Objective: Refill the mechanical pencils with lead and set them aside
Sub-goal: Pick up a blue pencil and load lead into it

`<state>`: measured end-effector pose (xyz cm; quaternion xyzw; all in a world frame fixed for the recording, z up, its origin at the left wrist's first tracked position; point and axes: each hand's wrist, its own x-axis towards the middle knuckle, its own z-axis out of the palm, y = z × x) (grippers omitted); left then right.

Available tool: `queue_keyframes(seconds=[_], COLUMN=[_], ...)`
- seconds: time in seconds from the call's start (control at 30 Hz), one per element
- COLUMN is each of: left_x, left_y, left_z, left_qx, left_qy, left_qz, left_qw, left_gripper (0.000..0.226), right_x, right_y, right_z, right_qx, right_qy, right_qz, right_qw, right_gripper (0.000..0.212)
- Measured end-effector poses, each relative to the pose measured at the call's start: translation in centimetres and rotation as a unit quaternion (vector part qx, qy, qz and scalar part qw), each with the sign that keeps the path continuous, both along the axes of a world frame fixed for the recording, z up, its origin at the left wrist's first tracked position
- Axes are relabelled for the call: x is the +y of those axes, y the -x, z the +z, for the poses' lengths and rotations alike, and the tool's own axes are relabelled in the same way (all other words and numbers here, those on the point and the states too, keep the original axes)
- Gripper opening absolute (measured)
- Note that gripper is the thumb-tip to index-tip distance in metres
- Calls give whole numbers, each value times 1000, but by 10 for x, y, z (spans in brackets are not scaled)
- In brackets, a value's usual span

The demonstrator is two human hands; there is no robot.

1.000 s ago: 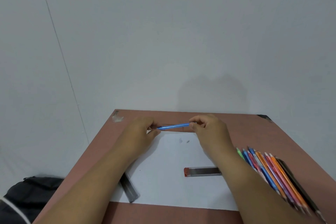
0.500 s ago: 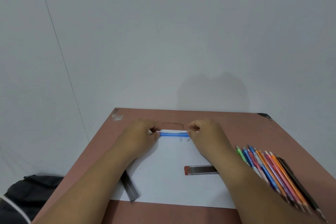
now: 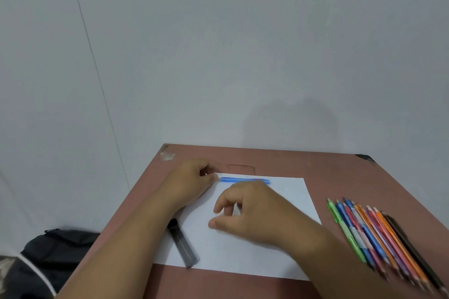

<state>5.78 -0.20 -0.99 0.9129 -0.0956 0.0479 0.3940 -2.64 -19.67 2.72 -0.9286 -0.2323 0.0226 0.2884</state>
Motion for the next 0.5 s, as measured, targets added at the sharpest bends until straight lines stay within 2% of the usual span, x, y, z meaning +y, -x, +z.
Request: queue_keyframes(seconds=[0.1, 0.23, 0.5], left_x=[4, 10, 11], left_y=[1, 2, 1], left_z=[3, 5, 6], left_qx=[17, 32, 12], left_qy=[28, 83, 117], left_qz=[24, 49, 64], left_qw=[999, 995, 991], left_gripper=[13, 14, 12], right_x=[23, 45, 46], right_y=[16, 25, 24], right_z=[-4, -10, -10], right_qx=[18, -9, -13], right_qy=[44, 59, 68], right_qz=[56, 55, 32], right_qw=[997, 997, 997], right_gripper=[47, 54, 48])
